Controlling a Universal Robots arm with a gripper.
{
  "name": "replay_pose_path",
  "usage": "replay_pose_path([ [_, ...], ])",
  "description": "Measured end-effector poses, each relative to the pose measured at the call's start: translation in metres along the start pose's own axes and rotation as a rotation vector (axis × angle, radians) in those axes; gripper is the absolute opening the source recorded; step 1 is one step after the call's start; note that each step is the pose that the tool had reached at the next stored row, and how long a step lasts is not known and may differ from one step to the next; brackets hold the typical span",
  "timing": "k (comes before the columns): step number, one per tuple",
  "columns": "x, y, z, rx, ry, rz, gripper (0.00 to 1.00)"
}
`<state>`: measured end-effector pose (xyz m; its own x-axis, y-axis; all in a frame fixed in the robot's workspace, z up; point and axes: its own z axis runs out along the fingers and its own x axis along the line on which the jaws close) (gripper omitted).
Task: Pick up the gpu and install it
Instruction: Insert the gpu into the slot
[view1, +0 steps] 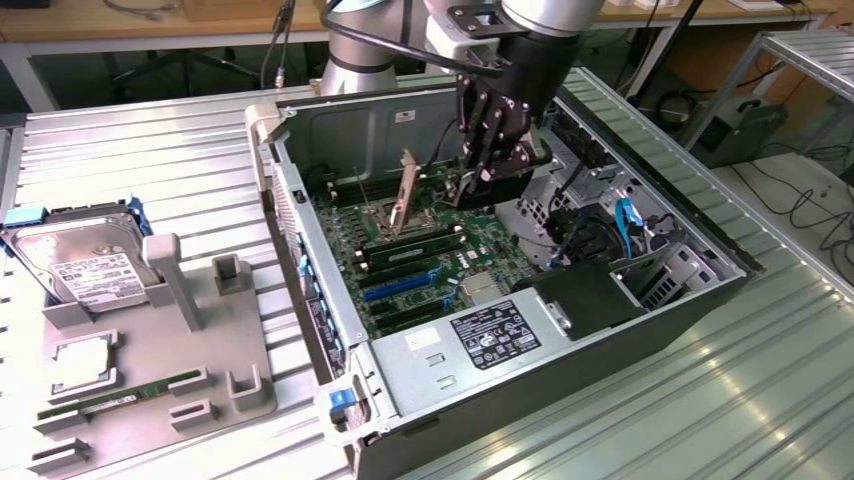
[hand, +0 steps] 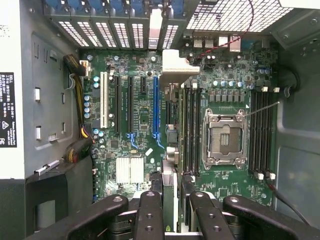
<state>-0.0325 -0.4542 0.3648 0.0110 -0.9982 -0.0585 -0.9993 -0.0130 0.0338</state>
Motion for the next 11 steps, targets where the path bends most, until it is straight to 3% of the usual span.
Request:
replay_pose_path([
  [11, 0.0012, 0.0005, 0.0030, 0.0000, 0.0000, 0.000, 0.26],
])
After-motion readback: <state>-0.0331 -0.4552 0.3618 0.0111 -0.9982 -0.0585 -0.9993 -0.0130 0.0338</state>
